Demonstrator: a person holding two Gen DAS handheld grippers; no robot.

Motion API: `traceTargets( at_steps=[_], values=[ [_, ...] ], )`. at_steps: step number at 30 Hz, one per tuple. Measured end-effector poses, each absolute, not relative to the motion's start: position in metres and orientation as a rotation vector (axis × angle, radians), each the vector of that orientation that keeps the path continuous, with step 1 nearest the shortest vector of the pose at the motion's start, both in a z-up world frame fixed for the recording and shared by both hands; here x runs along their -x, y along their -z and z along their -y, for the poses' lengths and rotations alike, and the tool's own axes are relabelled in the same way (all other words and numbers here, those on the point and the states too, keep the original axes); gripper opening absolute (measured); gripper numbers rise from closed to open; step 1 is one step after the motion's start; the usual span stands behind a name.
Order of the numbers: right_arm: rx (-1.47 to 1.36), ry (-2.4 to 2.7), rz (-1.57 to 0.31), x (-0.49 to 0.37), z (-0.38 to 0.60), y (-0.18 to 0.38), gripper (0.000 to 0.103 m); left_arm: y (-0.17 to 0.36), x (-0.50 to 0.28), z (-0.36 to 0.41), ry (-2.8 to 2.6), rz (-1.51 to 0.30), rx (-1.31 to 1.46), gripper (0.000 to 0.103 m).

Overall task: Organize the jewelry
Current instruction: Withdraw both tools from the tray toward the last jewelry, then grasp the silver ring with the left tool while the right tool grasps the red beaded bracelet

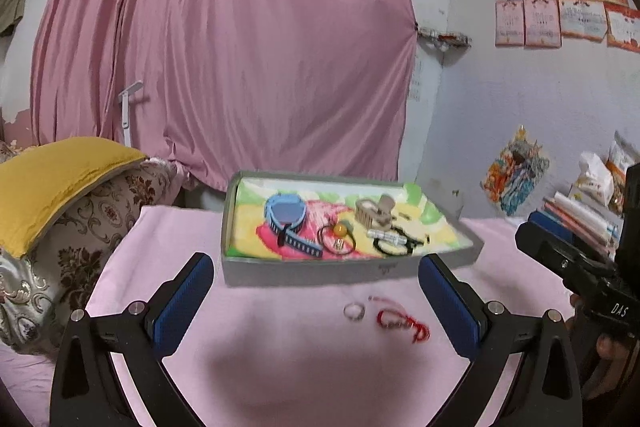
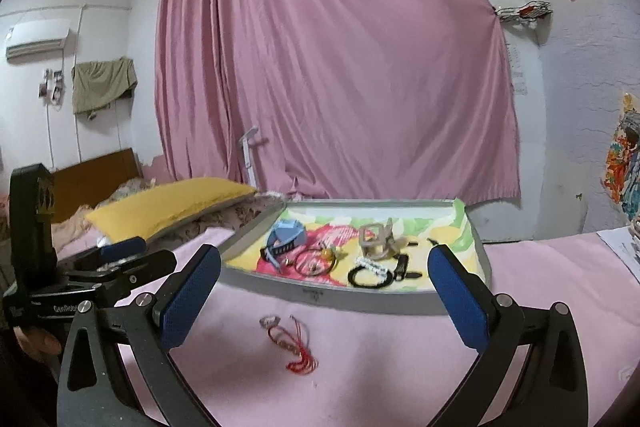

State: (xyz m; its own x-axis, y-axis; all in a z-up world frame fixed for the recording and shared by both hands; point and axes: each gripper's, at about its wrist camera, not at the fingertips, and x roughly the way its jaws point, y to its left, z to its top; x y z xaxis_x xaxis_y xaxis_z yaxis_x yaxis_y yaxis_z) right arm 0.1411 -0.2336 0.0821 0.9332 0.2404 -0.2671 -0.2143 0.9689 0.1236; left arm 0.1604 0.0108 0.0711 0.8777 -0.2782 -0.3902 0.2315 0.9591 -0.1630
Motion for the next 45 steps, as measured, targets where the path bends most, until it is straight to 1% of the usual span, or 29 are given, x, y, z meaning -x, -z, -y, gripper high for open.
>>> traceTargets(
  at_steps=[4,8,14,16,18,19,22,24,25,27,32,35,39,45],
  values=[
    [-0.045,-0.239,-0.352,-0.143,0.234,-0.075,0.102,-0.060,-0.165,-0.010,0.275,-0.490,0.092,0.103],
    [0.014,-0.246,-0.475,-0.155,0.234,-0.065,0.102,-0.048,-0.176,-0.009,0.290,-0.580,0.083,0.103],
    [0.022,-0.292,-0.643,-0.178,0.232,-0.045,0.101,-0.030,-0.191,-0.007,0.305,-0.690,0.088,0.103],
    [0.043,-0.320,-0.702,-0.186,0.228,-0.038,0.095,-0.025,-0.195,-0.006,0.308,-0.718,0.084,0.103],
    [0.060,-0.337,-0.744,-0.192,0.222,-0.031,0.080,-0.021,-0.200,-0.005,0.308,-0.749,0.083,0.102],
    [0.063,-0.343,-0.761,-0.194,0.220,-0.029,0.078,-0.020,-0.202,-0.004,0.308,-0.763,0.089,0.102],
    [0.071,-0.383,-0.814,-0.202,0.214,-0.021,0.067,-0.017,-0.207,-0.005,0.301,-0.798,0.104,0.102],
    [0.086,-0.399,-0.834,-0.205,0.210,-0.019,0.057,-0.015,-0.209,-0.004,0.296,-0.820,0.107,0.102],
    [0.094,-0.409,-0.847,-0.206,0.208,-0.017,0.054,-0.014,-0.211,-0.004,0.296,-0.830,0.105,0.101],
    [0.108,-0.416,-0.867,-0.210,0.205,-0.015,0.046,-0.013,-0.213,-0.002,0.293,-0.844,0.096,0.098],
    [0.135,-0.430,-0.883,-0.217,0.199,-0.014,0.037,-0.011,-0.219,0.005,0.309,-0.878,0.069,0.091],
    [0.175,-0.409,-0.880,-0.222,0.196,-0.014,0.025,-0.011,-0.222,0.009,0.318,-0.890,0.064,0.088],
    [0.193,-0.428,-0.879,-0.225,0.195,-0.015,0.010,-0.012,-0.228,0.016,0.324,-0.891,0.043,0.080],
    [0.178,-0.429,-0.878,-0.228,0.206,-0.015,0.008,-0.012,-0.235,0.037,0.356,-0.898,-0.020,0.069]
  ],
)
